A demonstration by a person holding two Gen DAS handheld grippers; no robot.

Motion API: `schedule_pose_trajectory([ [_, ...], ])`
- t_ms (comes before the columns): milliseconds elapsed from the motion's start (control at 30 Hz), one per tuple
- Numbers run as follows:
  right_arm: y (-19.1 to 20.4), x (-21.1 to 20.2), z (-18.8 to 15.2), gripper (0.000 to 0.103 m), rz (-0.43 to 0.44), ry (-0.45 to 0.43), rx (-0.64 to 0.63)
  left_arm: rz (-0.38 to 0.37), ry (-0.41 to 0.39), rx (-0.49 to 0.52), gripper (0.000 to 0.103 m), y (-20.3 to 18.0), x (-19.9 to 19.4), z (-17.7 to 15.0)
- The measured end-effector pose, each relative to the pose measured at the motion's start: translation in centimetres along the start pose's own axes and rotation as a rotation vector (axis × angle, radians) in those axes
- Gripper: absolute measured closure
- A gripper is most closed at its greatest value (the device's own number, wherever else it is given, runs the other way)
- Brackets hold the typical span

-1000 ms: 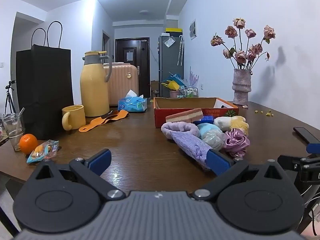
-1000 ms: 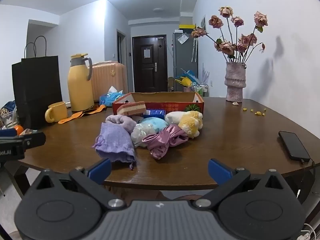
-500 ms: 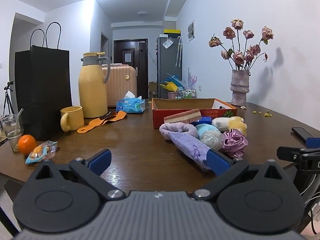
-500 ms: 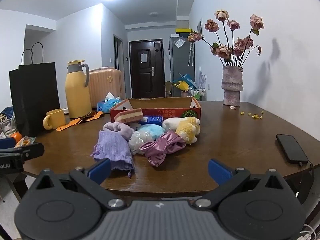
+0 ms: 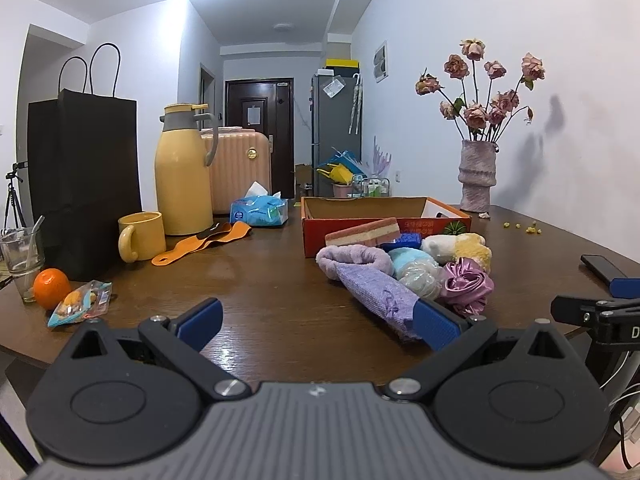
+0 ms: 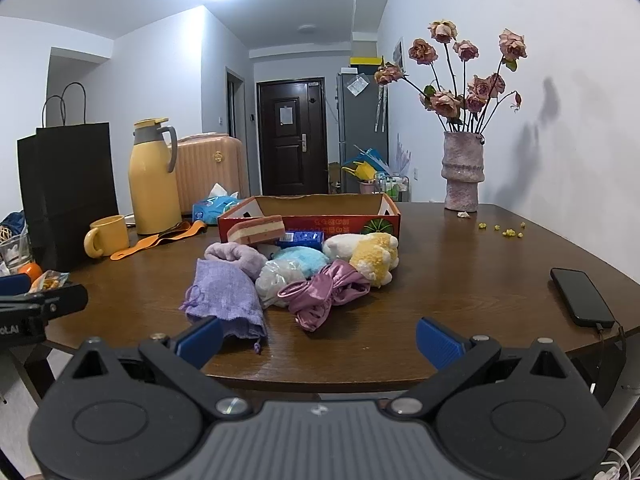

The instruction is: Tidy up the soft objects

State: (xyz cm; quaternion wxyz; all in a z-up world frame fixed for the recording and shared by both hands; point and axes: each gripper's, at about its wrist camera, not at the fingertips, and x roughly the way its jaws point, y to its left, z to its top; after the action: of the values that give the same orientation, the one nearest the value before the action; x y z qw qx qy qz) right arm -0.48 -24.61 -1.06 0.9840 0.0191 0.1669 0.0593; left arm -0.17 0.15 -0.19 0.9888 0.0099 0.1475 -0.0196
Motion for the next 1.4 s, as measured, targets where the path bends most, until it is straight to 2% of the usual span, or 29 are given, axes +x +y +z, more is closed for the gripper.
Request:
schedule_pose_trajectory([
  [467, 0.0, 0.0, -0.3, 0.000, 0.055, 0.004, 0.005, 0.007, 0.000, 0.009, 0.000, -0.1, 0.2, -0.1],
  [633, 0.0, -0.2, -0.2, 0.000, 0.015, -0.012, 0.005, 0.005, 0.000, 0.023, 0.000, -0.5, 0.1, -0.2],
  [800, 0.3, 0.0, -0.3, 0.000, -0.018, 0.027, -0.044, 0.017, -0.023, 0.023, 0.000, -0.5, -0.3, -0.2],
  [933, -0.6, -0.3, 0.0, 0.000, 0.015, 0.003, 0.021, 0.019, -0.020, 0.023, 0.000, -0.4, -0.3, -0.2],
  [1000, -1.0, -0.3, 0.2, 0.000, -0.002, -0.004, 0.050, 0.019, -0.019, 0.021, 0.000, -0.3, -0.3, -0.1],
  [1067, -1.5, -0.5, -0.1, 0.000, -0.003, -0.062, 0.054, 0.023, -0.016, 0.022, 0.000, -0.3, -0.3, -0.1],
  [1133, -2.2, -0.9, -0.4, 0.000, 0.037, -0.109, 0.074, 0.031, -0.012, 0.017, 0.000, -0.1, -0.2, -0.1],
  [1200, -2.7, -0.9, -0.4, 0.000, 0.064, -0.112, 0.097, 0.036, -0.011, 0.014, 0.000, 0.0, -0.2, 0.0],
  [1300, -2.0, -0.4, -0.1, 0.000, 0.037, -0.044, 0.022, 0.040, -0.011, 0.011, 0.000, 0.0, -0.3, 0.0],
  [1400, -0.7, -0.3, 0.1, 0.000, -0.067, -0.039, 0.000, 0.038, -0.009, 0.014, 0.000, -0.1, -0.2, 0.1],
])
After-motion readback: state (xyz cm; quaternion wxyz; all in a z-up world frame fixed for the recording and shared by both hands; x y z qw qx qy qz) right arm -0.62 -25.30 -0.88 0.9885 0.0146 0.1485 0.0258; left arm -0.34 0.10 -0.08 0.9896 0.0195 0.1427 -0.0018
